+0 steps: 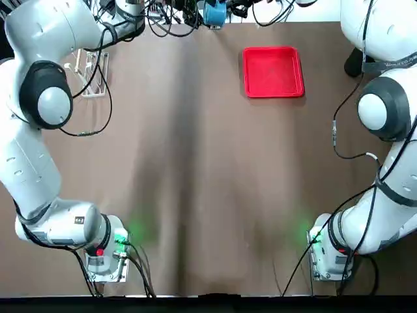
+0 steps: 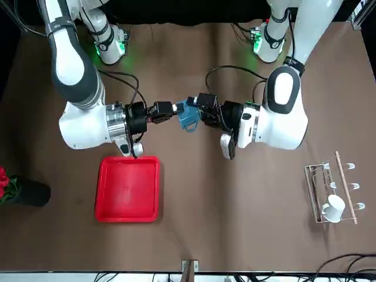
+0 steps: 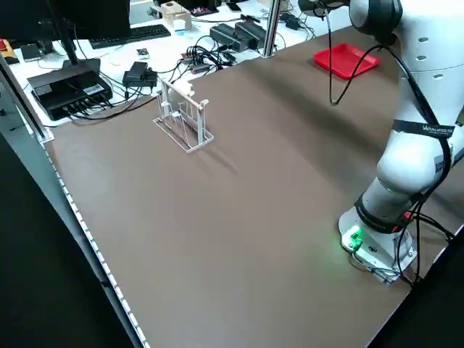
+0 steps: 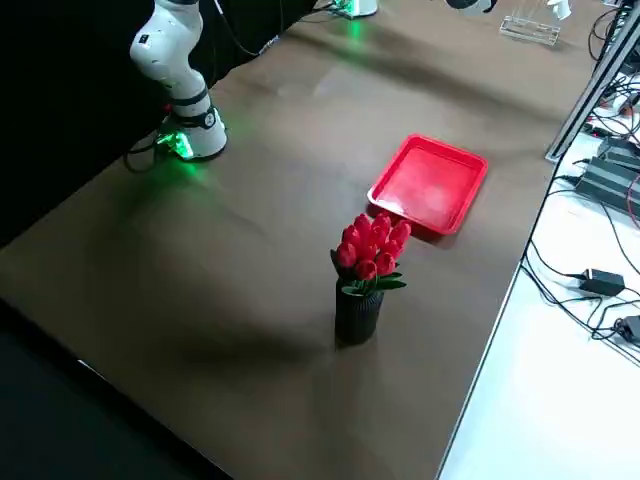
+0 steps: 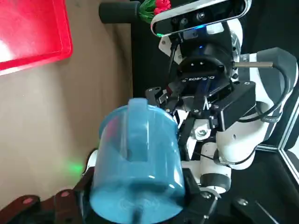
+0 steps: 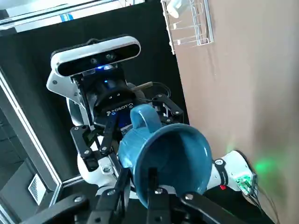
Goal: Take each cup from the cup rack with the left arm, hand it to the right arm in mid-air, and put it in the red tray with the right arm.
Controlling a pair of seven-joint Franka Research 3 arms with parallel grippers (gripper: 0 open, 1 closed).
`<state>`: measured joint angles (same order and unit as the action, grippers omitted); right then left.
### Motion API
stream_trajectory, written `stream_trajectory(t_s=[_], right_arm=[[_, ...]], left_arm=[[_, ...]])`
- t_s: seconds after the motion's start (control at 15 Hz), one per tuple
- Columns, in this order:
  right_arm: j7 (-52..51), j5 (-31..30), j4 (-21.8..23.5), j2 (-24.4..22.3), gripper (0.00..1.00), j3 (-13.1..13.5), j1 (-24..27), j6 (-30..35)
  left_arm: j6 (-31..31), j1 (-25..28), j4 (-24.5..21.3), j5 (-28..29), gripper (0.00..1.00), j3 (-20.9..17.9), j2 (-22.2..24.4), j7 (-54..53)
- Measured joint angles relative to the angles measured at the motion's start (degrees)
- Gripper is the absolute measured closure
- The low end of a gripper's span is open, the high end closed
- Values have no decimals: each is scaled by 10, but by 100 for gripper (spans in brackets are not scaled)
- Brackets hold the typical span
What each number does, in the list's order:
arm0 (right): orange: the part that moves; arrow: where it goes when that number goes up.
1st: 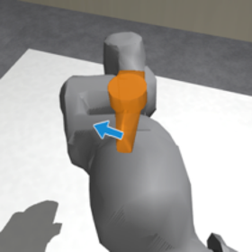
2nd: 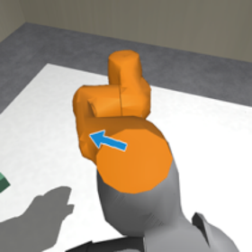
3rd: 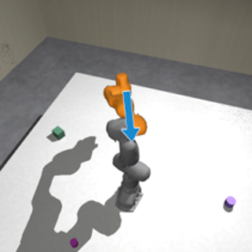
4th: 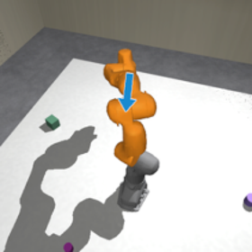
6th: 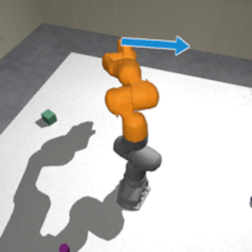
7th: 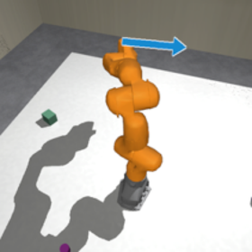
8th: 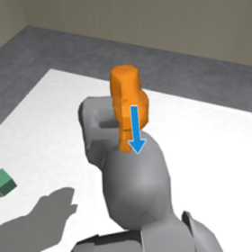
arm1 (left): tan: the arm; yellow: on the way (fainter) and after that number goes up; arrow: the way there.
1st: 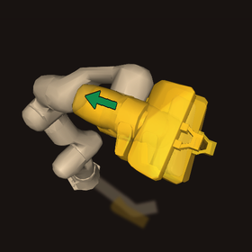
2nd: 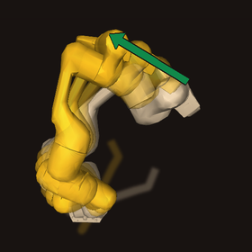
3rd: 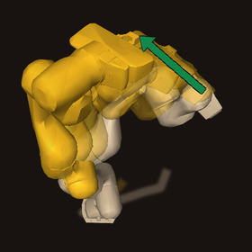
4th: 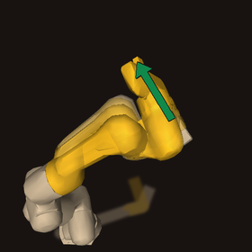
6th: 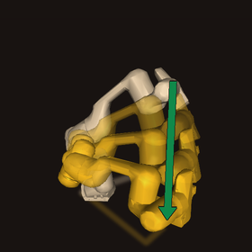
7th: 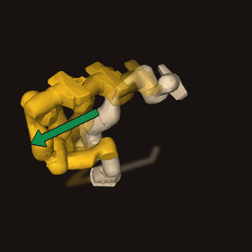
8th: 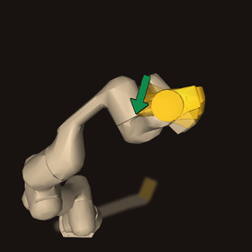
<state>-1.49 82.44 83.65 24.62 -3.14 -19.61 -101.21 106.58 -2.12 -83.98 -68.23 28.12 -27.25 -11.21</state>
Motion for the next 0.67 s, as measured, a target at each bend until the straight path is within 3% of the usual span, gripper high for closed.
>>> stream_trajectory(t_s=[0.07, 0.2, 0.53, 0.67], right_arm=[[1, -1, 0, 0, 81, 2, 1, -2], [2, -7, 0, 0, 88, 9, 11, -5], [6, -111, 2, 2, 92, 15, 69, -3], [12, -178, 4, 5, 92, 16, 95, -3]], left_arm=[[0, 0, 0, 0, 20, 0, 0, 0], [0, 0, 2, 0, 2, 0, 0, 0], [0, 16, 10, 3, 0, -1, 2, 0], [-9, 38, 11, 50, 0, -2, 8, 8]])
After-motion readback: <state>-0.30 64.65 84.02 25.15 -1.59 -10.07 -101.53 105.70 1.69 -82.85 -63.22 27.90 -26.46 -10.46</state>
